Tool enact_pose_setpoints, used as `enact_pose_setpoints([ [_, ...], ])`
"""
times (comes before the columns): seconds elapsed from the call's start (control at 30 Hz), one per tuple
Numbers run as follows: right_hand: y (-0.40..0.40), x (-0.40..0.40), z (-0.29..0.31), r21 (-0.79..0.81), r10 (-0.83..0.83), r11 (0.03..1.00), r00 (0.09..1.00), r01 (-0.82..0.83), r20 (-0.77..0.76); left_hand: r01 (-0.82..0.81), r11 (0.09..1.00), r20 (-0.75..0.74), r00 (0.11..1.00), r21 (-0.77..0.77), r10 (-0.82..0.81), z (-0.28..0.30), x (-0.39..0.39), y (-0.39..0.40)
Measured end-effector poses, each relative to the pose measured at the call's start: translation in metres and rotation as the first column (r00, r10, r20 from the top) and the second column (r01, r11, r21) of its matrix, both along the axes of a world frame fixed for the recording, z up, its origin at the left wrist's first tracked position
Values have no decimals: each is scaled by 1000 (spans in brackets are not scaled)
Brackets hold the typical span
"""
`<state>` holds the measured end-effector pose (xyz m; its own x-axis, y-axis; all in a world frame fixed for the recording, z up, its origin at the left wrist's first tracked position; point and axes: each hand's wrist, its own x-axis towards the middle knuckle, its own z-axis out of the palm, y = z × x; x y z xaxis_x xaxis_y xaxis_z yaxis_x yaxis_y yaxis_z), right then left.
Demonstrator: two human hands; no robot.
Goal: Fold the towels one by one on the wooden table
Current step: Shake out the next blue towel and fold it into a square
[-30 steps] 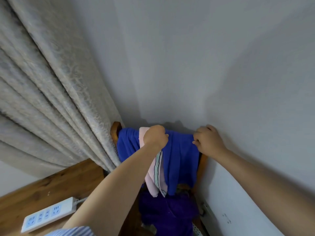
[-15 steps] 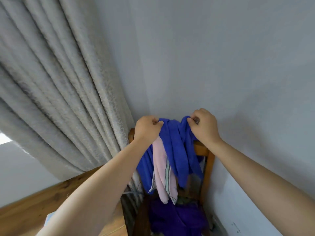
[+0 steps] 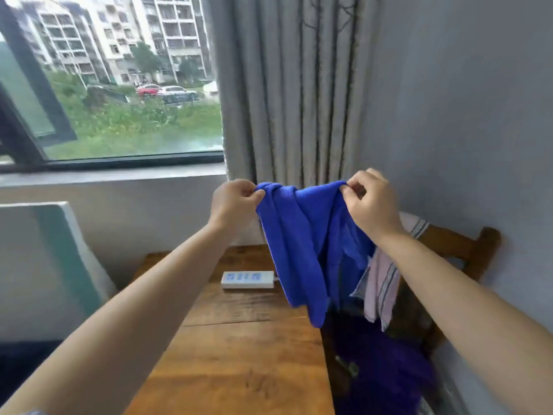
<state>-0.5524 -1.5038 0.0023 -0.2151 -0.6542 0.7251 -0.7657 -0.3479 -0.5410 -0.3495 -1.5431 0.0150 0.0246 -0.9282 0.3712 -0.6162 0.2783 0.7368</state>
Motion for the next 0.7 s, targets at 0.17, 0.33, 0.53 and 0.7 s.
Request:
enact_pose_setpoints([
  [0.17,11,73,-22,95,79,992,997,-78,-5,-128,989,56,991,77,124,-15,93,37],
  [0.33,3,145,-54,254,195,950,980,-182,-27,-292,939,37,956,183,290,-46,188,72],
  [0.53,-27,205,-87,385,312,885,947,-260,-77,-440,828,39,889,348,456,-85,262,75],
  [0.7,-61,226,-112,497,377,809,926,-315,-28,-460,773,42,869,437,493,-115,291,54],
])
